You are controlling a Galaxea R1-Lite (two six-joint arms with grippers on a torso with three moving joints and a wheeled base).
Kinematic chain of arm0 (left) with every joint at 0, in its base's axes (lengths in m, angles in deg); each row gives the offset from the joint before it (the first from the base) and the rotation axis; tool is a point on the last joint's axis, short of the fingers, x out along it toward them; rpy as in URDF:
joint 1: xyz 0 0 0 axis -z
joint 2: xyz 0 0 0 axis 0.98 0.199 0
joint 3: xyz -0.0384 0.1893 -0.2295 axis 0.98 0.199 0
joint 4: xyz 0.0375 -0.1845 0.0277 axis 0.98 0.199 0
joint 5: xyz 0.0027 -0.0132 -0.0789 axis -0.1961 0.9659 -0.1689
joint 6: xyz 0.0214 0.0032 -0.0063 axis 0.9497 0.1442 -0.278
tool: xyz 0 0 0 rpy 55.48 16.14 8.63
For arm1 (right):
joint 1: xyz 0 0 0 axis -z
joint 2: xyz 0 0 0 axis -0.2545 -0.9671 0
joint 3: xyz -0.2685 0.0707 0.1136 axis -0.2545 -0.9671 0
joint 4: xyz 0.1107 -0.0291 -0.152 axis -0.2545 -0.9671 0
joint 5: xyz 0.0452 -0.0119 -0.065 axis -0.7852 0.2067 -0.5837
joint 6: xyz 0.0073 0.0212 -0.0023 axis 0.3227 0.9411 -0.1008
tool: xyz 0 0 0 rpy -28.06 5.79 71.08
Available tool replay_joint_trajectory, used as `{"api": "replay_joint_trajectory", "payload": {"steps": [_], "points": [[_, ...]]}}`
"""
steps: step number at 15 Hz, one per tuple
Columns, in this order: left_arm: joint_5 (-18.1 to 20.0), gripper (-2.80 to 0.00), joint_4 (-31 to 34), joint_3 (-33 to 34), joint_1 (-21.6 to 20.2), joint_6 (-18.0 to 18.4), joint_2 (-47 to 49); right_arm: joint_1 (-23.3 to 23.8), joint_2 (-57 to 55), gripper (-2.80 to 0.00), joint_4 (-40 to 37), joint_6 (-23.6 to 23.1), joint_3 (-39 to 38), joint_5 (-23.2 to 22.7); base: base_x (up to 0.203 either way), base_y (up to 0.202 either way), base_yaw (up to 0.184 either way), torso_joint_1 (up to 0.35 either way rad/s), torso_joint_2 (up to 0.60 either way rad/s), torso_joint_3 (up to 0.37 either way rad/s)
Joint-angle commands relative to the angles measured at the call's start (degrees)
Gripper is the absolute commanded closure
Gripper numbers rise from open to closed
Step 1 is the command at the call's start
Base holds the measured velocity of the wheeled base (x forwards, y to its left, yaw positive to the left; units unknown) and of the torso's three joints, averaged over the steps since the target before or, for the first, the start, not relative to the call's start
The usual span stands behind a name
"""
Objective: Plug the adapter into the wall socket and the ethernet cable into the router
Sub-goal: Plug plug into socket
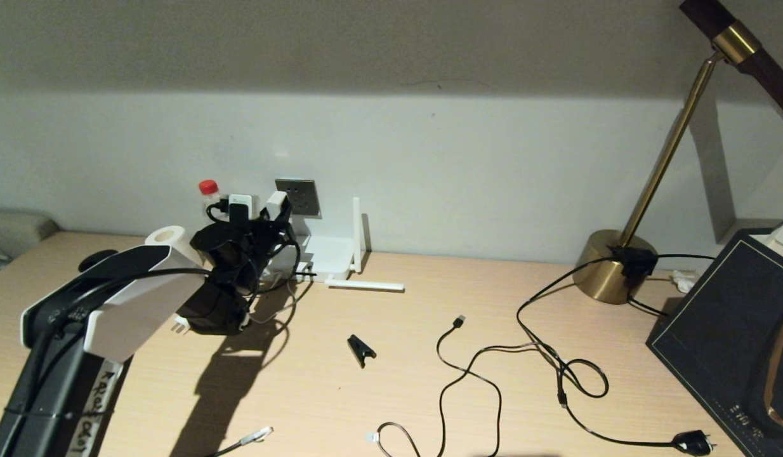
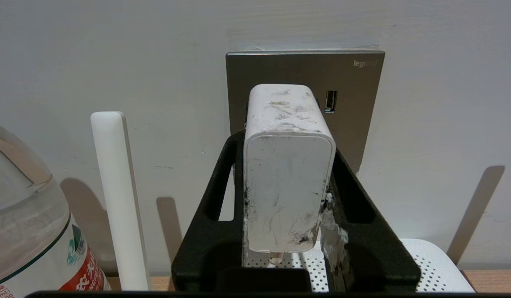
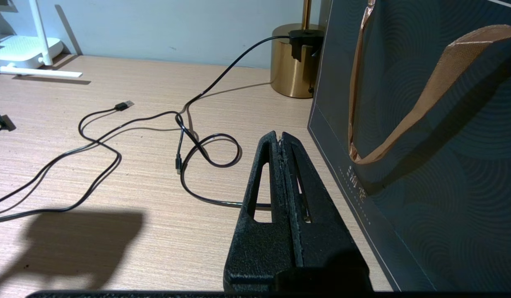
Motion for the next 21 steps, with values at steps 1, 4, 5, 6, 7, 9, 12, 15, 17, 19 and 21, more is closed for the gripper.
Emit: {"api": "replay_joint_trajectory", "payload": {"steps": [1, 4, 5, 6, 7, 9, 12, 15, 17, 19, 21], "points": [[0.0, 0.0, -0.3, -0.1, 0.3, 0.0, 0.1, 0.0, 0.0, 0.0, 0.0, 0.0, -2.0, 0.0, 0.0, 0.0, 0.0, 0.0, 0.0, 0.0], [0.0, 0.0, -0.1, -0.1, 0.9, 0.0, 0.1, 0.0, 0.0, 0.0, 0.0, 0.0, -2.0, 0.0, 0.0, 0.0, 0.0, 0.0, 0.0, 0.0], [0.0, 0.0, -0.1, -0.1, 1.0, -0.1, 0.1, 0.0, 0.0, 0.0, 0.0, 0.0, -2.0, -0.1, 0.0, 0.0, 0.0, 0.0, 0.0, 0.0], [0.0, 0.0, 0.3, -0.1, 1.1, -0.1, 0.1, 0.0, 0.0, 0.0, 0.0, 0.0, -2.0, -0.1, 0.0, 0.0, 0.0, 0.0, 0.0, 0.0], [0.0, 0.0, 0.4, -0.3, 1.1, -0.3, 0.1, 0.0, 0.0, 0.0, 0.0, 0.0, -2.0, -0.1, 0.0, 0.0, 0.0, 0.0, 0.0, 0.0], [0.0, 0.0, 1.0, -1.2, 1.2, -0.8, 0.4, 0.0, 0.0, 0.0, 0.0, 0.0, -2.0, -0.1, 0.0, 0.0, 0.0, 0.0, 0.0, 0.0], [-0.1, 0.0, 2.2, -2.7, 1.1, -0.8, 0.6, 0.0, 0.0, 0.0, 0.0, 0.0, -2.0, 0.0, 0.0, 0.0, 0.0, 0.0, 0.0, 0.0], [-0.1, 0.0, 2.8, -3.1, 1.1, -0.8, 0.8, 0.0, 0.0, 0.0, 0.0, 0.0, -2.0, 0.0, 0.0, 0.0, 0.0, 0.0, 0.0, 0.0], [-0.1, 0.0, 3.0, -3.6, 1.1, -0.8, 1.0, 0.0, 0.0, 0.0, 0.0, 0.0, -2.0, 0.0, 0.0, 0.0, 0.0, 0.0, 0.0, 0.0], [-0.1, 0.0, 3.7, -4.1, 1.0, -0.8, 1.0, 0.0, 0.0, 0.0, 0.0, 0.0, -2.0, 0.0, 0.0, 0.0, 0.0, 0.0, 0.0, 0.0], [-0.1, 0.0, 4.3, -4.8, 1.1, -0.8, 1.0, 0.0, 0.0, 0.0, 0.0, 0.0, -2.0, -0.1, 0.0, 0.0, 0.0, 0.0, 0.0, 0.0]]}}
